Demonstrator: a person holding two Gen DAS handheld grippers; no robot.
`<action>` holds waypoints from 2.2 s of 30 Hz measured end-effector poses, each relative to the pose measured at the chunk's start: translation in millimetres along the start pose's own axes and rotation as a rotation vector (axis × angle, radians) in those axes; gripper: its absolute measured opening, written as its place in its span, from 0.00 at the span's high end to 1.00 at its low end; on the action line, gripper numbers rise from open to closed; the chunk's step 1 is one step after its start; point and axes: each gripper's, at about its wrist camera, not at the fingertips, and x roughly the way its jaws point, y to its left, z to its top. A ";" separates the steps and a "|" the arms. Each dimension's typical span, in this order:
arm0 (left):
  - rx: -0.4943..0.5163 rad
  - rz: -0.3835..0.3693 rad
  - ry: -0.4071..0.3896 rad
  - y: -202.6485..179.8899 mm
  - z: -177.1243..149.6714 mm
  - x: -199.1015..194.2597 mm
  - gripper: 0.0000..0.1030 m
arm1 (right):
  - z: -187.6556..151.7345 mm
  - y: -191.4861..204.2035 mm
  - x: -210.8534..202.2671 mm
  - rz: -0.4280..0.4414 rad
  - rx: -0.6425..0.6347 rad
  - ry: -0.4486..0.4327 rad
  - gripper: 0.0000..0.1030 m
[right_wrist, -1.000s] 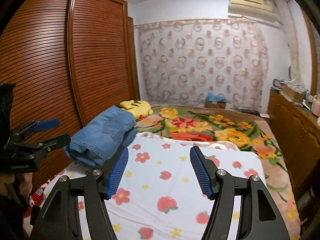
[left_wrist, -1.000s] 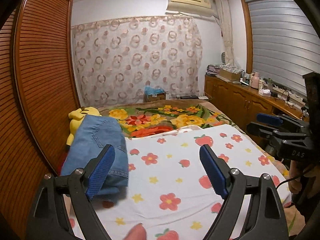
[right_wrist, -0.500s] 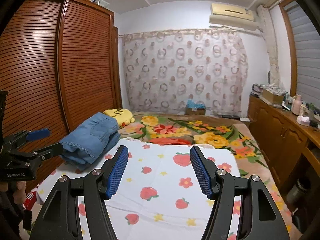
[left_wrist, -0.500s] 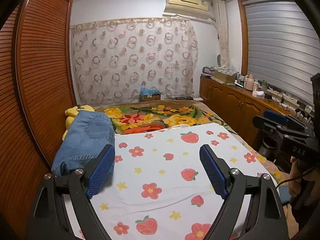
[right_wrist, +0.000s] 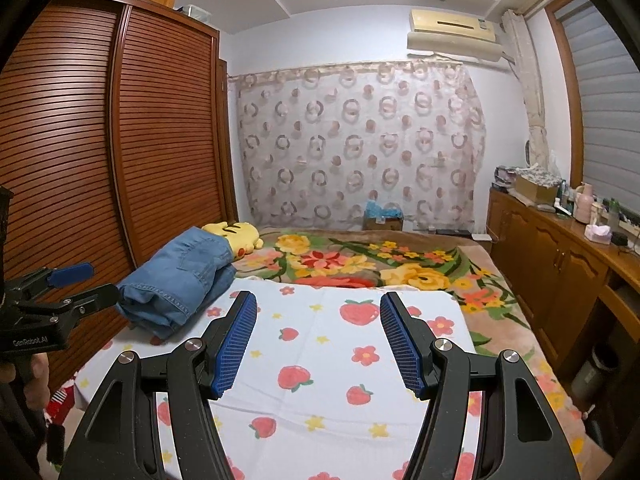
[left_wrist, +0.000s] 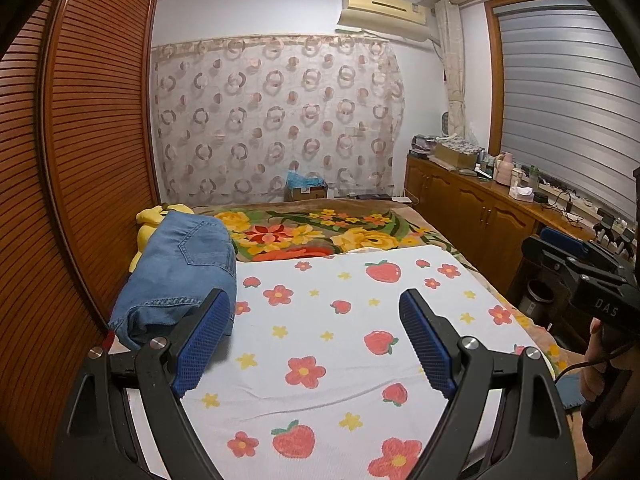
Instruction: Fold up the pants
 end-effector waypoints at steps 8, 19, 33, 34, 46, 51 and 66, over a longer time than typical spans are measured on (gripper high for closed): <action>0.001 -0.002 0.005 0.5 0.4 1.5 0.16 | 3.1 2.1 -2.2 -0.001 -0.001 -0.001 0.36; -0.003 -0.001 0.011 0.2 -5.6 1.6 0.16 | 2.9 2.0 -3.9 -0.001 -0.005 0.002 0.36; -0.007 0.000 0.009 4.0 -9.2 2.5 0.16 | 4.8 -2.8 -7.4 0.003 -0.009 0.005 0.36; -0.008 -0.001 0.009 4.2 -8.7 2.9 0.16 | 4.3 -2.3 -7.3 0.004 -0.009 0.005 0.36; -0.008 0.000 0.006 6.4 -7.1 1.3 0.16 | 4.3 -3.0 -9.0 0.005 -0.008 0.006 0.36; -0.009 0.000 0.007 6.5 -6.5 1.0 0.16 | 4.4 -2.0 -9.3 0.005 -0.009 0.006 0.36; -0.008 0.001 0.005 5.9 -7.6 1.5 0.16 | 5.2 -2.8 -10.9 0.007 -0.009 0.003 0.36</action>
